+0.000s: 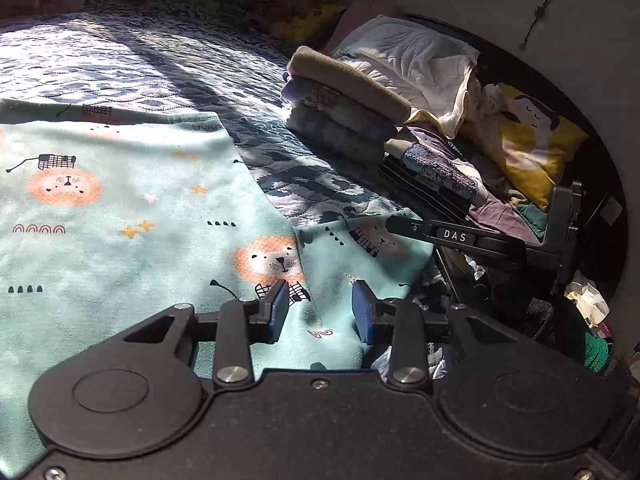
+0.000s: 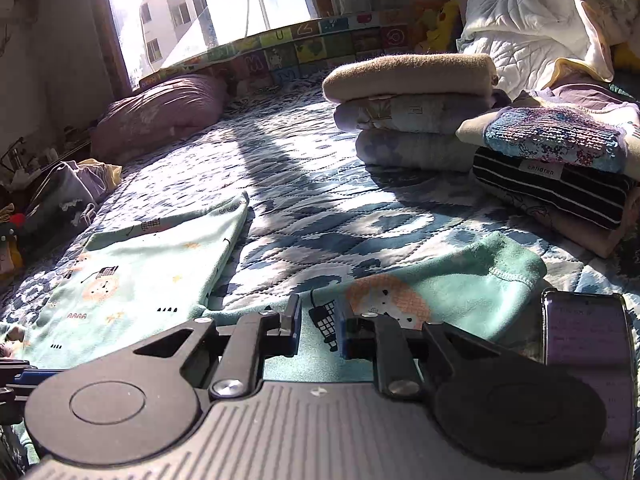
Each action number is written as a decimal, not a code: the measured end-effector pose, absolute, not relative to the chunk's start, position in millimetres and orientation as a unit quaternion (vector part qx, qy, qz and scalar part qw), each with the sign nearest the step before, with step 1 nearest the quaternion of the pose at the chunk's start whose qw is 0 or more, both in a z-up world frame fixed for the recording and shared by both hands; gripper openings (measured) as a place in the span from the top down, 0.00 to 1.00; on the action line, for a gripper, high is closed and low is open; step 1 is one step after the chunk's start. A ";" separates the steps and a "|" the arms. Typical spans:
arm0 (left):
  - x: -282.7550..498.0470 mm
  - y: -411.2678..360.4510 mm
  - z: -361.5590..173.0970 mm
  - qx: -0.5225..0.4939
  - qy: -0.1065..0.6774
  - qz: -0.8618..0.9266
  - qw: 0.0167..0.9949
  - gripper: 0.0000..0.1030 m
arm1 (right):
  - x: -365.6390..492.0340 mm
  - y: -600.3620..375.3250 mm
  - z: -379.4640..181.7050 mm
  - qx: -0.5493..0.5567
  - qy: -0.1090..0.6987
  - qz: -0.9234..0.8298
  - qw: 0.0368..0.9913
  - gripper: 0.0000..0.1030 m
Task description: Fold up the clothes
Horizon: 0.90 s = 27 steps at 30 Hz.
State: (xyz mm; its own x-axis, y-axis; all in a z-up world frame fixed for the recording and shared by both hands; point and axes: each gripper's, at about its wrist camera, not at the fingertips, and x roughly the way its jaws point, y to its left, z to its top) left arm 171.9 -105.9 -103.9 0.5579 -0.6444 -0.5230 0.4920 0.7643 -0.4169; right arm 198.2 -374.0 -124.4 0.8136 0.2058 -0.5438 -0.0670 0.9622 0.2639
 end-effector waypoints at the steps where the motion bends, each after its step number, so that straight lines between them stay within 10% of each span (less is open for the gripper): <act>1: 166.7 -115.3 -109.7 -0.097 0.348 -0.328 0.873 0.69 | 192.7 -365.2 -127.3 0.129 0.304 0.102 0.938 0.81; 27: 109.6 -110.1 -123.8 -0.020 0.310 -0.282 0.908 0.60 | 126.6 -333.6 -140.6 0.038 0.284 -0.014 0.958 0.77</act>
